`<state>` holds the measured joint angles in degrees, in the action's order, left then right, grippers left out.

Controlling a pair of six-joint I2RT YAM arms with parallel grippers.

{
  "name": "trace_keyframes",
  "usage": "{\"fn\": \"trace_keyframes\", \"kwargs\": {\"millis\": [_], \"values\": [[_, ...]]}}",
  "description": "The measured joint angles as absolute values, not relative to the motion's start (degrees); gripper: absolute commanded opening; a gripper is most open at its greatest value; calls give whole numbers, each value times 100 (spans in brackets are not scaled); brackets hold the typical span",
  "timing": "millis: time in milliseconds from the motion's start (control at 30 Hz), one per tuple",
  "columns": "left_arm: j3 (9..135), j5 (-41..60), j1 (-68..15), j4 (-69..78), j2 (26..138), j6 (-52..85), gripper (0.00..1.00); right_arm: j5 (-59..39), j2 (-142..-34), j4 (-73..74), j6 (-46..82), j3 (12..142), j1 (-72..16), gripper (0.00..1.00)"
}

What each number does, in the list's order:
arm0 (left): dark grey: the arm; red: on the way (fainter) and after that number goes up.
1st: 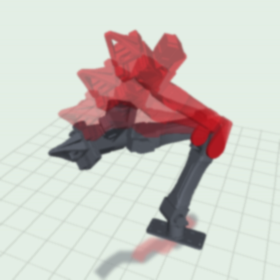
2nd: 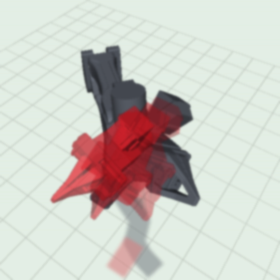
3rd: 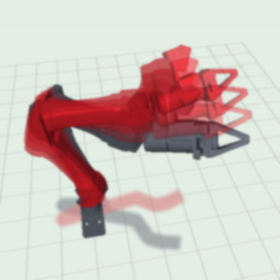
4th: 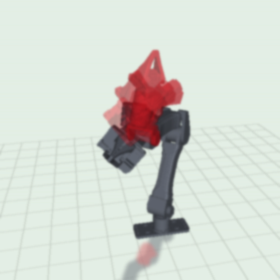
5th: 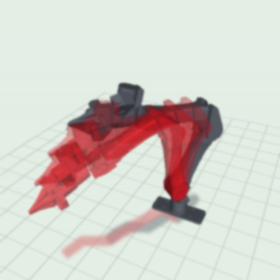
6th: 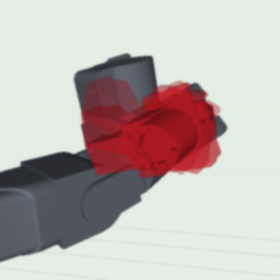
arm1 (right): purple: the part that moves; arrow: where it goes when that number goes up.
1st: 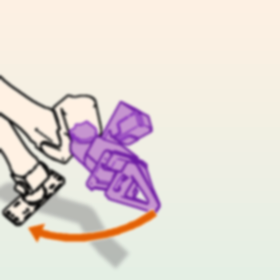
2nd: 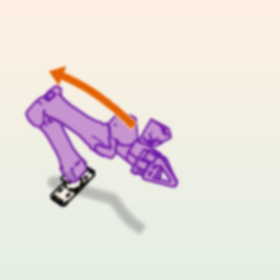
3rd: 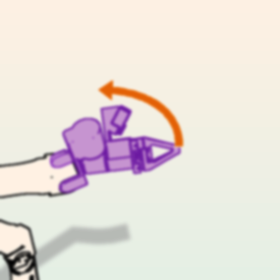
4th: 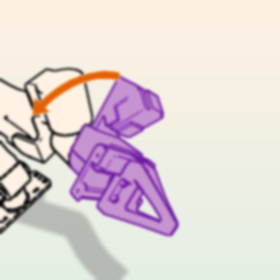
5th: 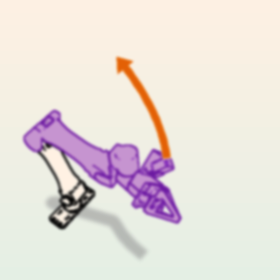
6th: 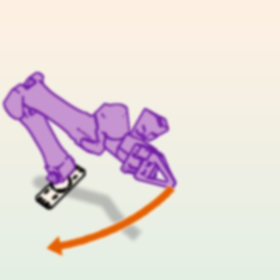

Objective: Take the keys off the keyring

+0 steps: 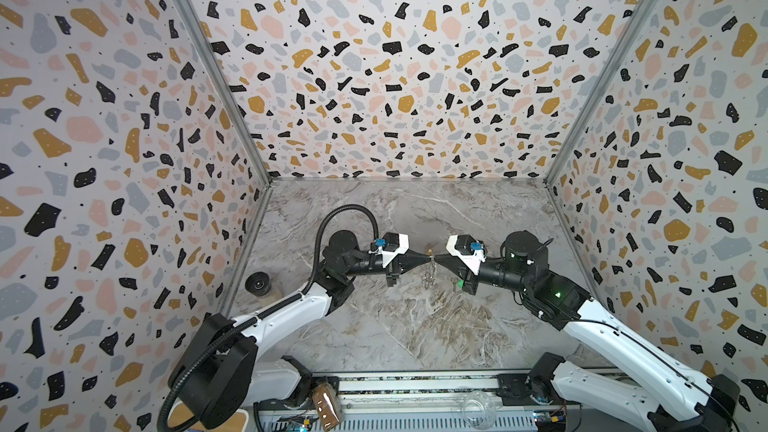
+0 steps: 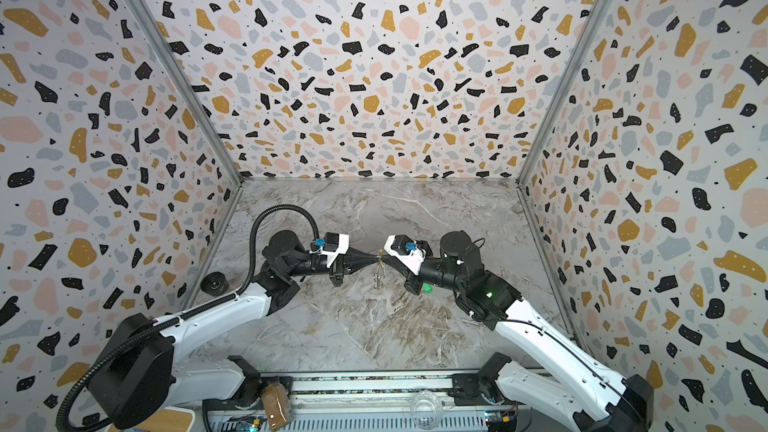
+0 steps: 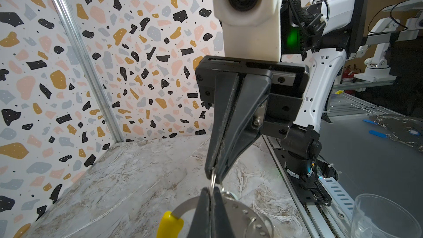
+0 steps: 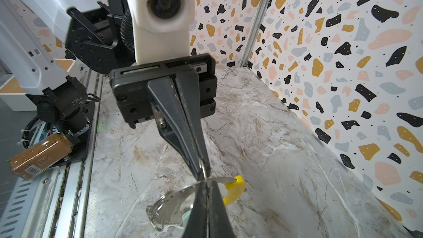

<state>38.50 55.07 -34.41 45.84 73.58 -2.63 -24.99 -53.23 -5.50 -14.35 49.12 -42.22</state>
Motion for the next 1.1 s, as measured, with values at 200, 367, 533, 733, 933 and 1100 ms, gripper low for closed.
{"fn": "trace_keyframes", "kwargs": {"millis": [200,367,533,733,933,1100], "values": [[3929,5522,-3446,4359,7358,-410,0,-2506,-5323,-545,-1437,4890,-4195,9],[3929,5529,-3454,4322,7341,-469,0,-2554,-5323,-545,-1433,4888,-4195,11],[3935,5537,-3463,4283,7330,-502,0,-2617,-5323,-543,-1435,4877,-4195,9],[3938,5544,-3468,4189,7314,-539,0,-2639,-5312,-519,-1420,4829,-4195,6],[3938,5542,-3468,4075,7286,-587,0,-2648,-5312,-502,-1420,4801,-4195,5],[3938,5505,-3468,4036,7260,-672,3,-2655,-5312,-486,-1422,4799,-4195,3]]}}
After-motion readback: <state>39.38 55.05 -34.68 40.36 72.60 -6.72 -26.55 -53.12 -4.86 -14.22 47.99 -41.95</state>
